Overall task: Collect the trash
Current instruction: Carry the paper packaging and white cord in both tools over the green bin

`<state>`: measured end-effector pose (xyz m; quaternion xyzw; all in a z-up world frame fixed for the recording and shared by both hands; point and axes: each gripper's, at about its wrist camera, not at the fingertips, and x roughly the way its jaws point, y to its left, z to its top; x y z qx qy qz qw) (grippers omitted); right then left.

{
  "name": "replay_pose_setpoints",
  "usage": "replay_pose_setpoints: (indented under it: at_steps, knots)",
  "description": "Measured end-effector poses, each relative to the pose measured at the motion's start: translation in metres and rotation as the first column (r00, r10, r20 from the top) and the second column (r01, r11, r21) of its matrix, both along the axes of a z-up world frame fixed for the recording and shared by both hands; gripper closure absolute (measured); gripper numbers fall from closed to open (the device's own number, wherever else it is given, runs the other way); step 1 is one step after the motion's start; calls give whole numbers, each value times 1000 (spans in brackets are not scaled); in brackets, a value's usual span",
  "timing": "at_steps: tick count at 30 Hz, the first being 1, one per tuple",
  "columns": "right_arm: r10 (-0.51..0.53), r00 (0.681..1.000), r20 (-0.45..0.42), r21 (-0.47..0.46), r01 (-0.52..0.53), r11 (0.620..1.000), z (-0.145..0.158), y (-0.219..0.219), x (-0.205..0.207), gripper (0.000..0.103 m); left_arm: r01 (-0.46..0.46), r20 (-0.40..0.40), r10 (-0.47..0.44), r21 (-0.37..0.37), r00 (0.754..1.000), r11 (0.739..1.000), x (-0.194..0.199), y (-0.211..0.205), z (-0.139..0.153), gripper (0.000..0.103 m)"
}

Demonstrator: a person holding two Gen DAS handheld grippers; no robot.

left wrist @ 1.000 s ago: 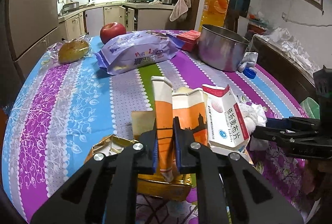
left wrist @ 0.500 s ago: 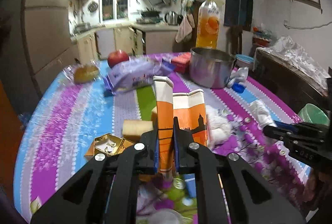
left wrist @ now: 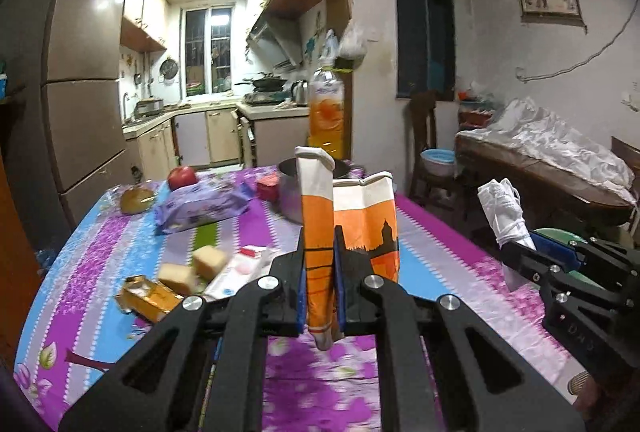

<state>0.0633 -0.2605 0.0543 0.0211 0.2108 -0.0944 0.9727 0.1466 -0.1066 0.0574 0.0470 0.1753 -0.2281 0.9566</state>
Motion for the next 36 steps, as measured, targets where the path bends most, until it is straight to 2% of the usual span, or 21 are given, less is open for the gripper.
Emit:
replay_pose_setpoints:
  at_steps: [12, 21, 26, 32, 36]
  knots:
    - [-106, 994, 25, 1, 106, 994, 15, -73, -50, 83, 98, -1, -98, 3, 995, 995, -22, -67, 0, 94]
    - [-243, 970, -11, 3, 243, 970, 14, -161, -86, 83, 223, -48, -223, 7, 974, 975, -29, -149, -12, 94]
    - [-306, 950, -58, 4, 307, 952, 7, -213, -107, 83, 300, -83, -299, 7, 951, 954, -34, -196, -19, 94]
    - [-341, 921, -188, 39, 354, 934, -17, -270, -110, 82, 384, -139, -378, 14, 915, 923, -39, -254, -31, 94]
    - [-336, 900, -279, 78, 370, 926, -39, -303, -97, 82, 428, -215, -413, 24, 885, 904, -34, -290, -45, 94]
